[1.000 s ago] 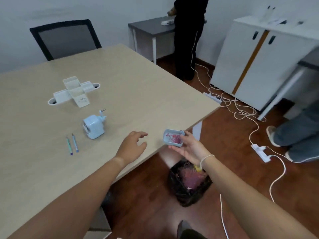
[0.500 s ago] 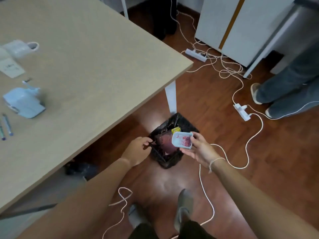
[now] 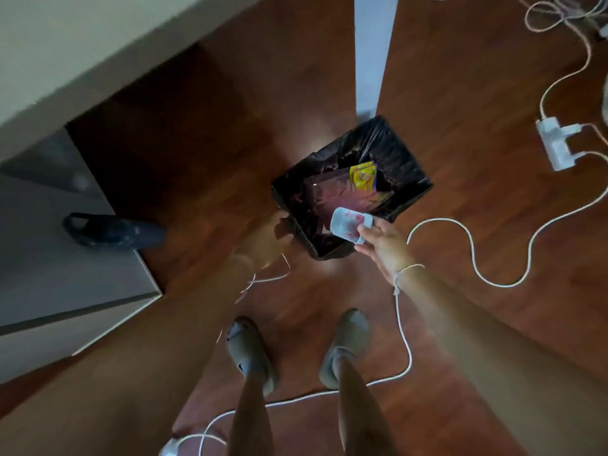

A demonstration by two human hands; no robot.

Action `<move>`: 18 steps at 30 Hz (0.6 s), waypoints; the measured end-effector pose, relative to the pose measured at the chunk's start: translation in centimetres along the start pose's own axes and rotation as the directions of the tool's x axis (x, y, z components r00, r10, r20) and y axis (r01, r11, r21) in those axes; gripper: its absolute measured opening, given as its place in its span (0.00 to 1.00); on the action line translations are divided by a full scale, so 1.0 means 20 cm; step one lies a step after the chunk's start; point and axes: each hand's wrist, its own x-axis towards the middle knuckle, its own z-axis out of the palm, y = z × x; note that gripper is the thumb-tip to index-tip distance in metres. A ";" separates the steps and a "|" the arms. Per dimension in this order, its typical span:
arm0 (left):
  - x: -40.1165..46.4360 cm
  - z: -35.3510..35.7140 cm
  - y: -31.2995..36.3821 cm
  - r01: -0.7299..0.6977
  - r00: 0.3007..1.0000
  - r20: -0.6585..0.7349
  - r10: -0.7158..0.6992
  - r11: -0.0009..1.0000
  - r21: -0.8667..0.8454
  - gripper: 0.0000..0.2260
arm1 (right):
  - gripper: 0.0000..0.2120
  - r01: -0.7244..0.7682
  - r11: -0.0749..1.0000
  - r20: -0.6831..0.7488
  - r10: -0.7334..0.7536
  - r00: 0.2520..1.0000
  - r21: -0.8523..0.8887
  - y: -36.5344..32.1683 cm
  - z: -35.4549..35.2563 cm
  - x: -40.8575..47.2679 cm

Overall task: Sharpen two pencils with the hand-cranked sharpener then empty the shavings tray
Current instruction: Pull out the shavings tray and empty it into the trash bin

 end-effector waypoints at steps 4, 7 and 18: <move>0.19 0.12 -0.12 0.063 0.994 -0.096 -0.058 0.997 0.051 0.21 | 0.12 0.088 0.988 -0.072 -0.098 0.993 -0.129 0.13 0.01 0.17; 0.28 0.18 -0.17 0.029 0.995 -0.096 -0.019 0.994 0.104 0.24 | 0.16 0.164 0.942 -0.084 -0.196 0.977 -0.292 0.19 0.02 0.24; 0.39 0.27 -0.21 -0.051 0.996 -0.065 0.065 0.979 0.197 0.26 | 0.23 0.557 0.096 0.446 -0.495 0.746 -0.825 0.26 -0.03 0.31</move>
